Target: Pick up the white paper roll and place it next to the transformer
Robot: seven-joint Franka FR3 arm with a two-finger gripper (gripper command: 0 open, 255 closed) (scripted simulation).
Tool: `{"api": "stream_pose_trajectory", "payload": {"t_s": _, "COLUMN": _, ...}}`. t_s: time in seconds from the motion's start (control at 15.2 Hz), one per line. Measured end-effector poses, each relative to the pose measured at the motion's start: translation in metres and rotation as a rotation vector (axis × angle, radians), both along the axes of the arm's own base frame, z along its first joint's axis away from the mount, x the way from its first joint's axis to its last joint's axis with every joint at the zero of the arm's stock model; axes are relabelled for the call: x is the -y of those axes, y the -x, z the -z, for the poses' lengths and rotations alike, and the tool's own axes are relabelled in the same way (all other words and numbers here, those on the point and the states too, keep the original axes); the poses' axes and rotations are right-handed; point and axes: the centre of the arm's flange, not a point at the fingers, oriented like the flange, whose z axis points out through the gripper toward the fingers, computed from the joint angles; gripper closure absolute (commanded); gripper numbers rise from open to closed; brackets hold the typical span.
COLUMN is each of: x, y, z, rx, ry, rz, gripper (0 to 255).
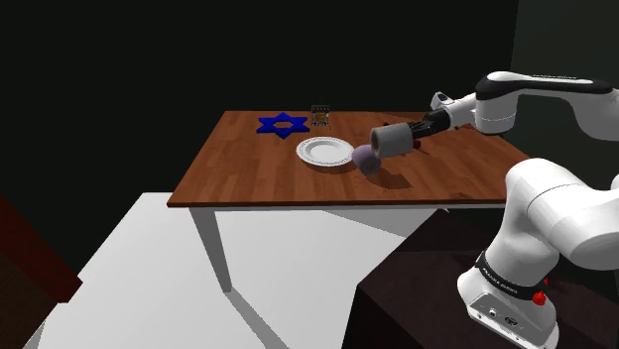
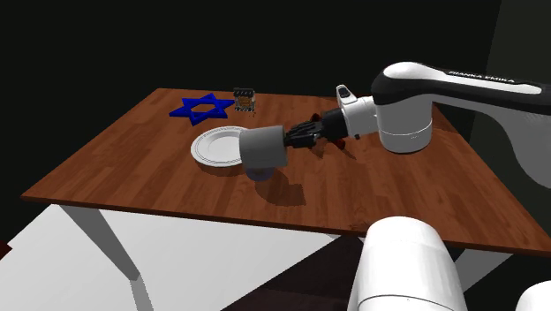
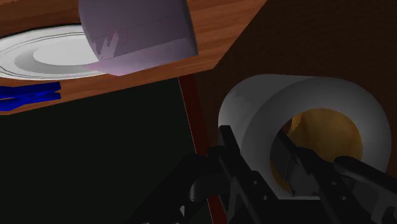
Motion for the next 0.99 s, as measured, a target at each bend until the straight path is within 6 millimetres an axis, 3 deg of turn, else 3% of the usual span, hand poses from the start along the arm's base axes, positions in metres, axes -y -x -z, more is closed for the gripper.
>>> {"api": "stream_pose_trajectory", "payload": {"t_s": 0.46, "x": 0.001, "y": 0.0, "z": -0.035, "rx": 0.0, "ry": 0.0, "rz": 0.0, "gripper": 255}}
{"api": "stream_pose_trajectory", "payload": {"t_s": 0.66, "x": 0.006, "y": -0.025, "z": -0.037, "rx": 0.0, "ry": -0.001, "rz": 0.0, "gripper": 255}}
{"api": "stream_pose_trajectory", "payload": {"t_s": 0.99, "x": 0.021, "y": -0.089, "z": -0.038, "rx": 0.0, "ry": -0.001, "rz": 0.0, "gripper": 255}}
